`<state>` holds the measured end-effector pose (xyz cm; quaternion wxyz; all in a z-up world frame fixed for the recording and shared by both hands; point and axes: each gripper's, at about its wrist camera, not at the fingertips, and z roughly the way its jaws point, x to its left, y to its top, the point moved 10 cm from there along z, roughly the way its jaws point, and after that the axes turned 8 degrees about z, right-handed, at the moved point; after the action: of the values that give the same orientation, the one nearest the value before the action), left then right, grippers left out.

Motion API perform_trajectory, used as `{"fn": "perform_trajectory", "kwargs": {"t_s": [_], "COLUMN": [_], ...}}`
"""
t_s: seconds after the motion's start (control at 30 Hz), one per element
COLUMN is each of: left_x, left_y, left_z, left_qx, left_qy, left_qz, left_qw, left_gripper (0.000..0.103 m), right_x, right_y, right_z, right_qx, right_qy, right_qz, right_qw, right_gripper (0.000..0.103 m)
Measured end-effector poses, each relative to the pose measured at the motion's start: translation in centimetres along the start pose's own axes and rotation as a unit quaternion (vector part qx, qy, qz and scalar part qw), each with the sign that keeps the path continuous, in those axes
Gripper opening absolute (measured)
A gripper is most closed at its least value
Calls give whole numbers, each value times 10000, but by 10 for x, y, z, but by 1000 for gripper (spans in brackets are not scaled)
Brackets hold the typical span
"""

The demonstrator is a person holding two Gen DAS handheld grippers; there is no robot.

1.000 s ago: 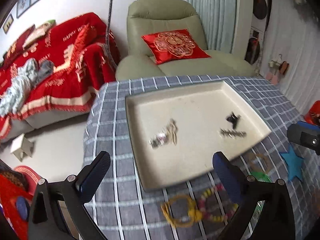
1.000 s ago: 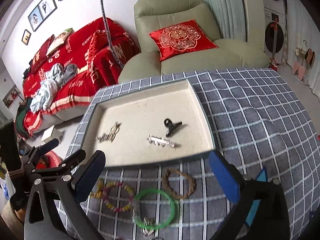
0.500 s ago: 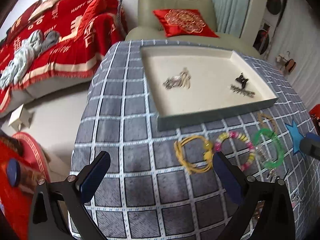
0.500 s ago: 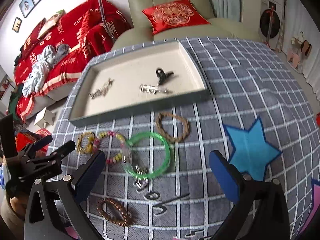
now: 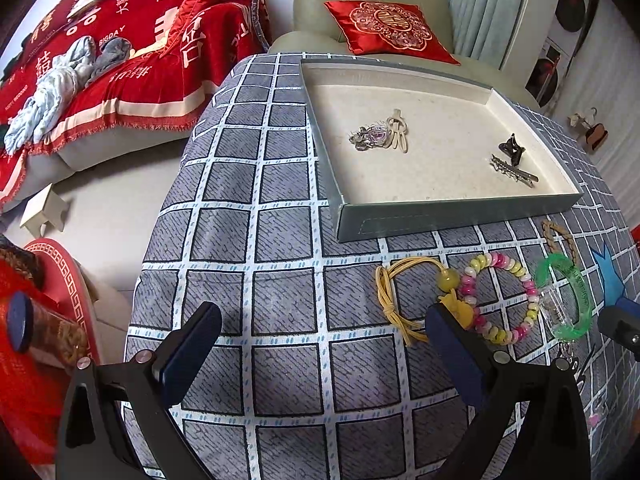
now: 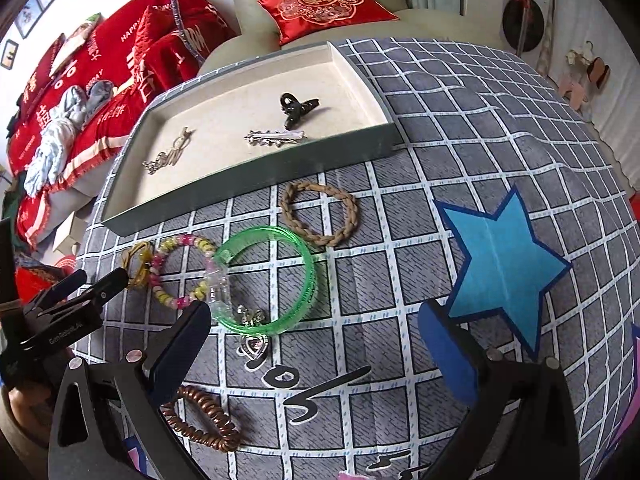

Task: Organize jewelry
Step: 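Move both tools back over the table toward the bracelets, then grasp the yellow cord bracelet with the left tool while the right tool grasps the green bangle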

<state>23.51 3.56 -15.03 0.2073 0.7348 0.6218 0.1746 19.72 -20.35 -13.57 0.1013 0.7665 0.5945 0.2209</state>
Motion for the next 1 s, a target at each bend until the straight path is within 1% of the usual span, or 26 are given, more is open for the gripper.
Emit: {"fn": "perform_trajectory", "kwargs": {"t_s": [0.17, 0.23, 0.4, 0.53, 0.57, 0.6, 0.63, 0.7, 0.73, 0.87, 0.9, 0.93, 0.97, 1.0], "left_x": [-6, -13, -31, -39, -40, -41, -43, -45, -46, -49, -51, -53, -55, -56], "left_y": [2, 2, 1, 1, 1, 1, 0, 1, 2, 3, 3, 3, 3, 3], "left_z": [-12, -17, -15, -8, -8, -6, -4, -2, -2, -2, -3, -4, -4, -5], "left_qx": [-194, -279, -301, -224, -221, -209, -181, -194, -199, -221, -232, -244, -253, -263], "left_qy": [-99, -135, -98, -90, -95, -104, -114, -155, -157, -272, -306, -362, -420, -418], "left_qz": [157, 353, 779, 935, 945, 964, 983, 994, 1002, 1021, 1041, 1057, 1076, 1096], "left_qw": [9996, 9989, 9965, 9953, 9952, 9951, 9949, 9947, 9946, 9942, 9938, 9934, 9930, 9928], "left_gripper": [103, 103, 103, 102, 100, 97, 94, 93, 93, 83, 81, 74, 70, 67], "right_x": [-5, -6, -6, -4, -4, -4, -3, -2, 0, 7, 8, 10, 11, 13], "right_y": [0, 0, 0, 2, 3, 3, 3, 2, 2, 1, 1, 0, -1, -1], "right_z": [2, 2, 5, 10, 12, 14, 15, 19, 22, 25, 25, 26, 26, 26], "right_qx": [-2, -14, -24, -18, -2, 8, 21, 75, 107, 47, 38, 37, 34, 28], "right_qy": [20, 24, -37, -83, -74, -71, -76, -80, -90, -296, -327, -352, -400, -452], "right_qz": [110, 102, 105, 119, 128, 134, 136, 124, 115, -149, -198, -249, -300, -362], "right_qw": [9999, 9999, 9999, 9999, 9999, 9999, 9999, 9999, 9998, 9994, 9993, 9991, 9987, 9983], "right_gripper": [103, 103, 103, 93, 92, 89, 83, 74, 72, 70, 68, 65, 63, 59]}}
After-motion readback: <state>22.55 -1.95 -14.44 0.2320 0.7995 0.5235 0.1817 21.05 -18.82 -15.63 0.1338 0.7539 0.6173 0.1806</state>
